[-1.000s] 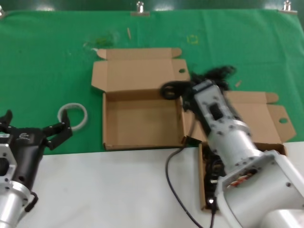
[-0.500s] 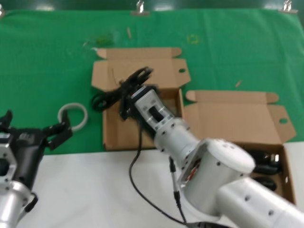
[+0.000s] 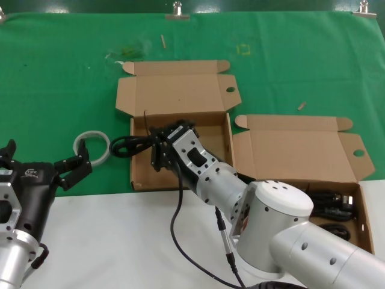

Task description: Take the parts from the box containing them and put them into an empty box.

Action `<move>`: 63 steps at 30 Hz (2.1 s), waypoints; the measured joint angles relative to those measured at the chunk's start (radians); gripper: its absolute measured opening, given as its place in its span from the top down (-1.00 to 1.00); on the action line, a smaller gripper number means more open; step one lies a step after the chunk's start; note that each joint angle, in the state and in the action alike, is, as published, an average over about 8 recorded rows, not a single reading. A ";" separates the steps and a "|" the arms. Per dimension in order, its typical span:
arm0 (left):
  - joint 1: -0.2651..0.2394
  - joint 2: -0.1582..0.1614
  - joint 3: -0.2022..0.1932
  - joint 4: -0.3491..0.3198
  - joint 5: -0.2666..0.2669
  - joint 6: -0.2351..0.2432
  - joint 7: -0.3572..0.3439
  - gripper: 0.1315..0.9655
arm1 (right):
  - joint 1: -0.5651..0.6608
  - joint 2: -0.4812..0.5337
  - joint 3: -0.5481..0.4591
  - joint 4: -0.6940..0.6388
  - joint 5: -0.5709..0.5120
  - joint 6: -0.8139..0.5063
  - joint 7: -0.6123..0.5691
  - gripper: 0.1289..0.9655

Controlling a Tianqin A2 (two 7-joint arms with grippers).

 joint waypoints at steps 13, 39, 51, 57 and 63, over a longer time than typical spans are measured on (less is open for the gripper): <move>0.000 0.000 0.000 0.000 0.000 0.000 0.000 -1.00 | -0.056 0.001 0.082 0.003 0.000 0.009 -0.047 0.98; 0.000 0.000 0.000 0.000 0.000 0.000 0.000 -1.00 | -0.107 0.002 0.168 0.022 0.000 0.027 -0.105 0.98; 0.000 0.000 0.000 0.000 0.000 0.000 0.000 -1.00 | -0.049 0.003 0.085 -0.032 0.000 -0.013 -0.011 0.98; 0.000 0.000 0.000 0.000 0.000 0.000 0.000 -1.00 | -0.058 0.003 0.110 -0.033 0.000 -0.013 -0.012 0.94; 0.000 0.000 0.000 0.000 0.000 0.000 0.000 -1.00 | -0.085 0.003 0.157 -0.017 0.000 -0.003 -0.039 0.90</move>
